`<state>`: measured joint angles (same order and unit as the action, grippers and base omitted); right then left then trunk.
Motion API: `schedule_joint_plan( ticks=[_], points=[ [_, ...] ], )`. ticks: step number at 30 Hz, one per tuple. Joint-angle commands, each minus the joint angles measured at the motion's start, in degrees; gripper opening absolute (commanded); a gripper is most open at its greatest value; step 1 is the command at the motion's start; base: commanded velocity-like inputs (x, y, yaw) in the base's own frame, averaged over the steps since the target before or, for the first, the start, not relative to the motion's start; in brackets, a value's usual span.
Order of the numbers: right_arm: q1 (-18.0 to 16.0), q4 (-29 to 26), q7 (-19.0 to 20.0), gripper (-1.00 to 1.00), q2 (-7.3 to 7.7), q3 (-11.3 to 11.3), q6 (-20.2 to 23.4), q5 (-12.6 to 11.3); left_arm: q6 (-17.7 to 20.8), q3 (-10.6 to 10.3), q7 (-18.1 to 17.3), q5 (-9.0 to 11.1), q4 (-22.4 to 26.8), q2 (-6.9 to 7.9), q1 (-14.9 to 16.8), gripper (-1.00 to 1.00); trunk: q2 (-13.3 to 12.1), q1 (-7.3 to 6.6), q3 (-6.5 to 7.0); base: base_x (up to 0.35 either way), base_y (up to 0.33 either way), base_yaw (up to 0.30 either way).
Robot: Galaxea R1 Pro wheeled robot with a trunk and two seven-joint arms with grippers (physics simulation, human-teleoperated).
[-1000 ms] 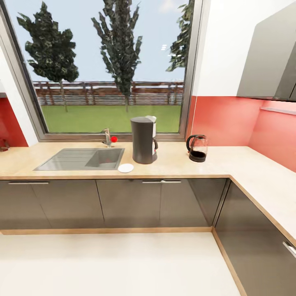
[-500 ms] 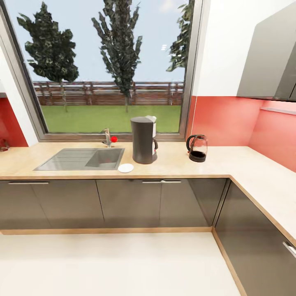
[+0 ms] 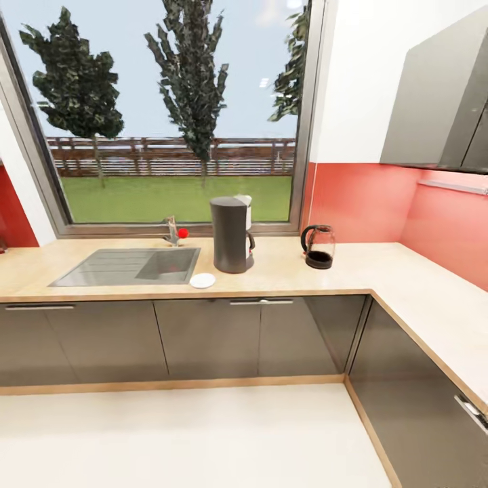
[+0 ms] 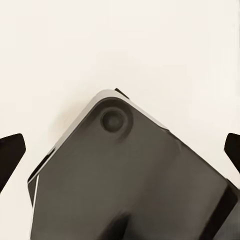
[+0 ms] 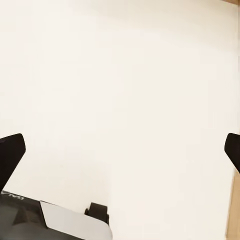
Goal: Set up a coffee station on the kitchen countertop: keep the coffee maker on the countertop, move the bottle of coffee from the kitchen shelf to the counter next to the coffee maker, place a paper coffee filter on top of the coffee maker, put the saucer next to the coffee maker with the coffee cup on the saucer, and place the electric kettle next to the coffee maker.
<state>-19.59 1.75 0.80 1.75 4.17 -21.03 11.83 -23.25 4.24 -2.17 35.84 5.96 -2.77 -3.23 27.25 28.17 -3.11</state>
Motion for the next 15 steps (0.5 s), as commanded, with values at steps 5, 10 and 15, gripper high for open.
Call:
schedule_joint_plan(
  ticks=[5, 10, 15],
  points=[
    [-0.1, 0.19, 0.08, 1.0, 0.01, 0.4, -0.28, -0.23, -0.04, 0.42, -0.25, 0.02, 0.11, -0.02, -0.03, 1.0, -1.93, -1.07, 1.22, 0.0, 0.0, -0.133],
    [-0.1, 0.19, 0.14, 1.0, 0.01, 0.46, -0.12, -0.12, -0.04, 0.39, -0.28, -0.03, 0.11, -0.01, -0.03, 1.0, -3.93, -2.17, 2.48, 0.0, 0.0, -0.114],
    [-0.1, 0.19, 0.21, 1.0, 0.06, 0.66, 0.31, -0.02, 0.0, 0.56, -0.23, -0.01, 0.18, 0.2, -0.03, 1.0, -4.33, -2.39, 2.75, 0.0, 0.0, -0.031]
  ],
)
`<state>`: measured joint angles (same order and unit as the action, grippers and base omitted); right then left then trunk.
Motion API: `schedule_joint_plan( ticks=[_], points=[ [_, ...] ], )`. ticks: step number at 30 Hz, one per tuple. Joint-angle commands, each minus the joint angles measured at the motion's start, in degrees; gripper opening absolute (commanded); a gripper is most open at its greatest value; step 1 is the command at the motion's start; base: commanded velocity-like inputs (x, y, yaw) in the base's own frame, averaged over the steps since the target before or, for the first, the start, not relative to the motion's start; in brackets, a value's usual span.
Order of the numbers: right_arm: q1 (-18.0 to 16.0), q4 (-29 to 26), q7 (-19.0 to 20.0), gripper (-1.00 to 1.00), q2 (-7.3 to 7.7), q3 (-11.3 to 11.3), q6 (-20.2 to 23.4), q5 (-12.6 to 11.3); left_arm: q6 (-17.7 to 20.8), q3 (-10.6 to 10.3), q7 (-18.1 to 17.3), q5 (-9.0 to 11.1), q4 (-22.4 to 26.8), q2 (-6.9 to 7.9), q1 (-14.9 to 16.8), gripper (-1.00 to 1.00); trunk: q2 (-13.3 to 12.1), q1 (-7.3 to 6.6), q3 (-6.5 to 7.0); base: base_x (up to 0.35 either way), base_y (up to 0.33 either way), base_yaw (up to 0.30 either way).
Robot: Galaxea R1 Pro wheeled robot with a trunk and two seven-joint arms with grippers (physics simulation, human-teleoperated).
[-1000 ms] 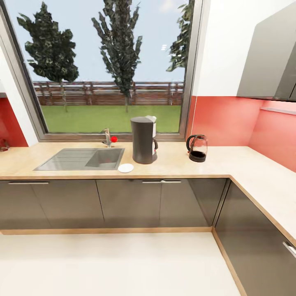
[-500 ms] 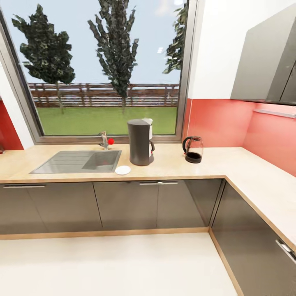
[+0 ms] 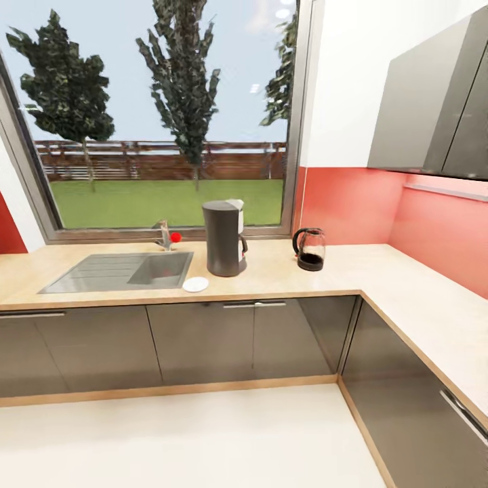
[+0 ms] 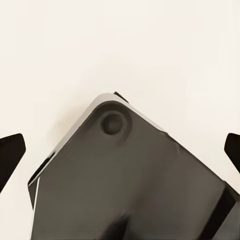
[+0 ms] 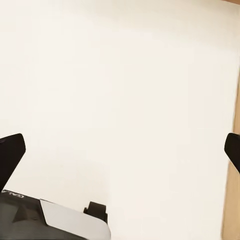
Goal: Set up a coffee station on the kitchen countertop: keep the coffee maker on the countertop, move the bottle of coffee from the kitchen shelf to the counter next to the coffee maker, place a paper coffee filter on top of the coffee maker, put the saucer next to the coffee maker with the coffee cup on the saucer, and place the electric kettle next to the coffee maker.
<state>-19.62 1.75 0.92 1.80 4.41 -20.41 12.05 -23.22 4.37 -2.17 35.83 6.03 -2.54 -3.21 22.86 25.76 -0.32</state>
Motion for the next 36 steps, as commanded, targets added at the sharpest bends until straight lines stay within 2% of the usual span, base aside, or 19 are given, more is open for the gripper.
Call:
schedule_joint_plan(
  ticks=[1, 4, 10, 15, 23, 30, 31, 35, 36],
  points=[
    [-0.07, 0.19, 0.1, 1.0, 0.0, 0.48, -0.28, -0.2, -0.02, 0.47, -0.22, 0.01, 0.1, -0.01, -0.05, 1.0, 0.05, 0.03, -0.03, 0.0, 0.0, -0.012],
    [-0.07, 0.19, 0.13, 1.0, 0.03, 0.62, -0.2, -0.13, 0.06, 0.68, -0.18, 0.5, 0.21, 0.17, -0.05, 1.0, 0.05, 0.03, -0.02, 0.0, 0.0, -0.006],
    [-0.07, 0.19, 0.08, 1.0, -0.04, 0.75, -0.21, 0.03, 2.1, 0.81, -0.32, 0.57, 2.41, 1.85, -0.05, 1.0, 0.05, 0.03, -0.01, 0.006, 0.0, 0.0],
    [-0.07, 0.17, 0.04, 1.0, -0.33, 0.17, -0.77, -0.39, 2.76, 0.26, 0.3, 0.09, 1.35, 0.52, -0.02, 1.0, 0.05, 0.03, -0.01, 0.19, -0.035, 0.0],
    [-0.07, 0.18, 0.04, 1.0, -0.49, 0.32, -0.83, -0.27, 2.58, 0.06, 0.33, 0.03, 0.91, 0.44, -0.03, 1.0, 0.05, 0.03, -0.01, 0.26, -0.188, 0.0],
    [-0.07, 0.15, 0.05, 1.0, -0.48, 0.28, -0.84, -0.36, 2.52, 0.09, 0.33, 0.03, 0.91, 0.48, -0.04, 1.0, 0.05, 0.03, -0.01, 0.118, -0.28, 0.0],
    [-0.07, 0.11, 0.23, 1.0, -0.58, -0.28, 0.28, -0.68, 1.28, 0.62, 0.33, 0.49, 1.03, 0.82, -0.05, 1.0, 0.05, 0.03, -0.01, 0.002, -0.01, 0.0],
    [-0.07, -1.82, -0.72, 1.0, -1.33, -0.93, 3.55, -1.52, 1.24, 0.7, 0.27, 0.68, 1.2, 0.93, -0.05, 1.0, 0.05, 0.03, -0.01, 0.001, -0.005, 0.0],
    [-0.11, -15.16, -5.82, 1.0, -5.42, -1.0, 16.31, -1.55, 1.23, 0.87, 0.36, 0.93, 1.64, 1.0, -0.05, 1.0, 0.05, 0.03, -0.01, 0.0, 0.0, 0.0]
  ],
)
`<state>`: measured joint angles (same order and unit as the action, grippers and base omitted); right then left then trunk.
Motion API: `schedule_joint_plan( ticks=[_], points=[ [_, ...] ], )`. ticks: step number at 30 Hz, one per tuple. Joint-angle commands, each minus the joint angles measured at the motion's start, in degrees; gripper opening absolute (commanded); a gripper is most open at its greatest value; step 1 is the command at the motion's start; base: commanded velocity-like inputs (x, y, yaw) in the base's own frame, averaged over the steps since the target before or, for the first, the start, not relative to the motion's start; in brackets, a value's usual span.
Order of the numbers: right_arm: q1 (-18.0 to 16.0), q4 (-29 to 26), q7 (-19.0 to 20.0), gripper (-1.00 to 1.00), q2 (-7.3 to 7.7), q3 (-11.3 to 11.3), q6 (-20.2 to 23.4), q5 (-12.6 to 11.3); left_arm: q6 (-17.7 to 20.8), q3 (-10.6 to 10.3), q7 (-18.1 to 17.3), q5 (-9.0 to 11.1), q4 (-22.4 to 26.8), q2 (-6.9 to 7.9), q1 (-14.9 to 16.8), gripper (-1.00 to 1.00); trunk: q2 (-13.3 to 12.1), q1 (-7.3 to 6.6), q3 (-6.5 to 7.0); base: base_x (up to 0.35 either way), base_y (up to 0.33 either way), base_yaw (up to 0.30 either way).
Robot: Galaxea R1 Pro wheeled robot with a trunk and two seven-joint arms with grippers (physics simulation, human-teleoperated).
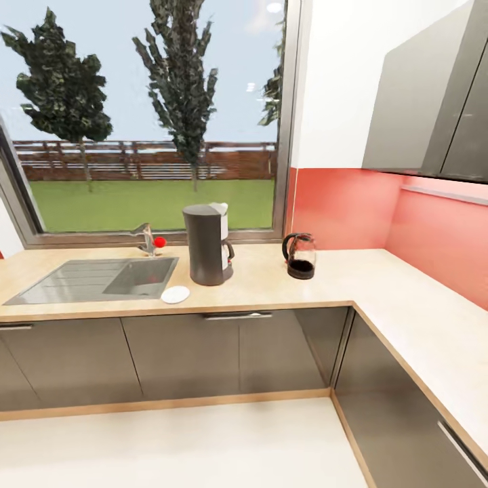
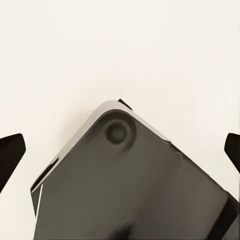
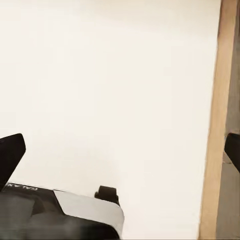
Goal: Set up a coffee station on the kitchen countertop: keep the coffee maker on the countertop, move the bottle of coffee from the kitchen shelf to the counter next to the coffee maker, place a paper coffee filter on top of the coffee maker, put the saucer next to the coffee maker with the coffee cup on the saucer, and place the electric kettle next to the coffee maker.
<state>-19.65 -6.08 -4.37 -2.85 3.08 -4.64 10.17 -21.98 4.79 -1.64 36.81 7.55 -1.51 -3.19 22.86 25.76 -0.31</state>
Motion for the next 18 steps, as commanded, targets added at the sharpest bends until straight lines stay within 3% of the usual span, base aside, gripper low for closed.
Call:
schedule_joint_plan(
  ticks=[1, 2, 3, 7, 10, 11, 13, 16, 18],
  points=[
    [-0.06, -9.68, -0.63, 1.0, -1.16, 0.39, 2.6, 0.37, -0.01, 0.46, -0.16, -0.04, 0.17, -0.02, -0.06, 1.0, 0.06, 0.02, -0.03, 0.0, 0.0, 0.0],
    [-0.07, -12.09, -0.65, 1.0, -1.57, 0.45, 4.72, 0.41, 0.0, 0.47, -0.15, -0.03, 0.21, -0.02, -0.06, 1.0, 0.06, 0.02, -0.03, 0.0, 0.0, 0.0],
    [-0.07, -19.83, 0.03, 1.0, -2.71, 0.62, 10.59, 0.48, 0.02, 0.47, -0.13, -0.01, 0.33, 0.0, -0.06, 1.0, 0.06, 0.02, -0.03, 0.0, 0.0, 0.0],
    [-0.09, -36.05, 3.71, 1.0, -4.72, 0.8, 18.79, 0.54, 0.08, 0.48, -0.16, 0.01, 0.36, 0.01, -0.06, 1.0, 0.06, 0.02, -0.03, 0.0, 0.0, 0.0],
    [-0.91, -44.28, 5.3, 1.0, -6.32, 0.85, 24.05, 0.53, 0.09, 0.48, -0.23, 0.01, 0.36, 0.01, -0.06, 1.0, 0.06, 0.02, -0.03, 0.0, 0.0, 0.0],
    [-2.15, -47.37, 5.74, 1.0, -7.15, 0.86, 26.57, 0.47, 0.09, 0.47, -0.25, 0.01, 0.36, 0.01, -0.06, 1.0, 0.06, 0.02, -0.03, 0.0, 0.0, 0.0],
    [-3.83, -49.84, 6.07, 1.0, -7.15, 0.85, 28.76, 0.29, 0.09, 0.44, -0.27, -0.02, 0.36, 0.03, -0.06, 1.0, 0.06, 0.02, -0.03, 0.0, 0.0, 0.0],
    [-10.44, -53.76, 6.42, 1.0, -7.15, 0.8, 33.63, -0.6, 0.21, 0.41, -0.23, -0.06, 0.36, 0.12, -0.06, 1.0, 0.06, 0.02, -0.03, 0.0, 0.0, 0.0],
    [-15.8, -54.65, 6.3, 1.0, -7.15, 0.8, 36.6, -2.8, 0.3, 0.4, -0.22, -0.11, 0.36, 0.16, -0.06, 1.0, 0.06, 0.02, -0.03, 0.0, 0.0, 0.0]
  ],
)
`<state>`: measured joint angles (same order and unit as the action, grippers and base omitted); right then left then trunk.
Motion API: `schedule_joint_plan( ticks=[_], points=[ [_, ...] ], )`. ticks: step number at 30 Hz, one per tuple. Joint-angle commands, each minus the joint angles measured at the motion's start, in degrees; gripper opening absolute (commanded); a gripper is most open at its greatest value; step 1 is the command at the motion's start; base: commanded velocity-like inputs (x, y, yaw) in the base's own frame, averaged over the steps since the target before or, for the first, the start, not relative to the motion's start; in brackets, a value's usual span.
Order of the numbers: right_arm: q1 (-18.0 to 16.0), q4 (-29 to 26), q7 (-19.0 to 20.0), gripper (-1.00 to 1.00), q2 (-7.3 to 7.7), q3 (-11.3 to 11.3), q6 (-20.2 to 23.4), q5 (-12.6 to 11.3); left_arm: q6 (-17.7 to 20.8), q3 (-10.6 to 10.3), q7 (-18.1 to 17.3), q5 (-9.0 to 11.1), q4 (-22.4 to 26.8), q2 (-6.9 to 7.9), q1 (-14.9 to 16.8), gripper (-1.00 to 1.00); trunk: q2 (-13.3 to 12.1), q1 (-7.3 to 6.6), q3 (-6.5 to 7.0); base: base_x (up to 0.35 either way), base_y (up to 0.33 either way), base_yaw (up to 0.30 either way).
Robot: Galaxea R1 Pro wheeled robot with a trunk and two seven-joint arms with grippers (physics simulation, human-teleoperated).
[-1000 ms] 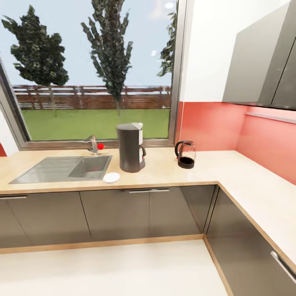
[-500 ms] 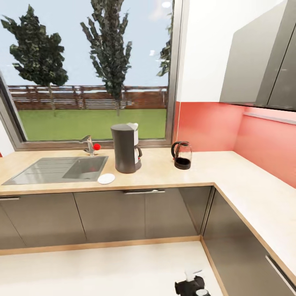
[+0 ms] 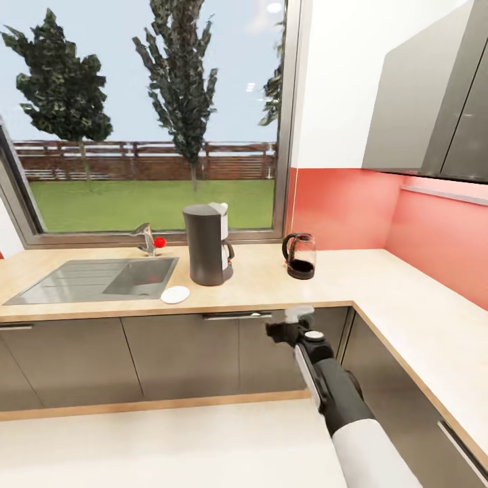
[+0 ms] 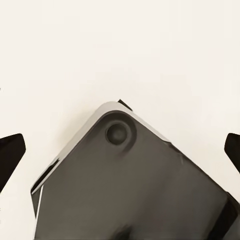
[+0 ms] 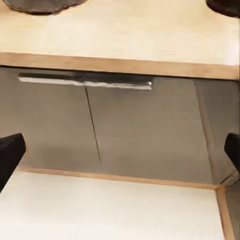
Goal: Set up a coffee station on the kitchen countertop: keep the coffee maker on the countertop, move the bottle of coffee from the kitchen shelf to the counter next to the coffee maker, place a paper coffee filter on top of the coffee maker, put the saucer next to the coffee maker with the coffee cup on the saucer, and place the electric kettle next to the coffee maker.
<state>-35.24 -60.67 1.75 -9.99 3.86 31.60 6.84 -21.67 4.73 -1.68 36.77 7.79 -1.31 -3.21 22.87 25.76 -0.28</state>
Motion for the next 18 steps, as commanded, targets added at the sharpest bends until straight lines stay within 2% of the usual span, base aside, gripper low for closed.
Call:
schedule_joint_plan(
  ticks=[1, 2, 4, 5, 7, 8, 9, 13, 14, 18],
  points=[
    [-8.16, 0.12, -0.14, 1.0, -0.01, 0.01, 4.18, -1.62, 0.04, 0.45, -0.2, -0.16, 0.06, 0.01, -0.05, 1.0, 0.05, 0.02, -0.05, 0.0, 0.0, 0.0],
    [-9.48, 0.36, -0.16, 1.0, -0.01, 0.01, 4.79, -1.79, 0.03, 0.45, -0.21, -0.17, 0.05, 0.02, -0.05, 1.0, 0.05, 0.02, -0.05, 0.0, 0.0, 0.0],
    [-16.57, 3.27, 0.26, 1.0, -0.01, 0.06, 9.42, -2.18, -0.2, 0.47, -0.22, -0.19, 0.04, 0.29, -0.05, 1.0, 0.05, 0.02, -0.05, 0.0, 0.0, 0.0],
    [-23.02, 7.42, 0.63, 1.0, -0.01, 0.1, 13.01, -2.23, -0.33, 0.51, -0.19, -0.15, 0.02, 0.63, -0.05, 1.0, 0.05, 0.02, -0.05, 0.0, 0.0, 0.0],
    [-30.16, 12.8, 1.49, 1.0, -0.01, 0.17, 15.77, -2.24, -0.42, 0.52, -0.17, -0.14, -0.09, 0.76, -0.05, 1.0, 0.05, 0.02, -0.05, 0.0, 0.0, 0.0],
    [-35.14, 17.07, 2.53, 1.0, -0.01, 0.22, 17.84, -2.18, -0.44, 0.5, -0.17, -0.15, -0.2, 0.82, -0.05, 1.0, 0.05, 0.02, -0.05, 0.0, 0.0, 0.0],
    [-44.79, 26.65, 6.75, 1.0, -0.01, 0.27, 21.44, -2.11, 0.02, 0.46, 0.04, -0.2, -0.61, 0.94, -0.05, 1.0, 0.05, 0.02, -0.05, 0.143, -0.087, 0.0],
    [-47.79, 28.78, 10.81, 1.0, -0.01, 0.34, 24.95, -2.03, 0.42, 0.45, 0.55, -0.22, -0.97, 0.98, -0.05, 1.0, 0.05, 0.02, -0.05, 0.223, -0.127, 0.0],
    [-49.63, 29.75, 12.66, 1.0, -0.01, 0.35, 26.36, -1.85, 0.54, 0.35, 0.84, -0.26, -1.38, 0.98, -0.05, 1.0, 0.05, 0.02, -0.05, 0.274, -0.144, 0.0],
    [-54.66, 34.59, 15.65, 1.0, -0.01, 0.36, 27.81, -1.02, 0.66, 0.14, 1.09, -0.32, -2.18, 0.97, -0.05, 1.0, 0.05, 0.02, -0.05, 0.291, -0.138, 0.0]
  ],
)
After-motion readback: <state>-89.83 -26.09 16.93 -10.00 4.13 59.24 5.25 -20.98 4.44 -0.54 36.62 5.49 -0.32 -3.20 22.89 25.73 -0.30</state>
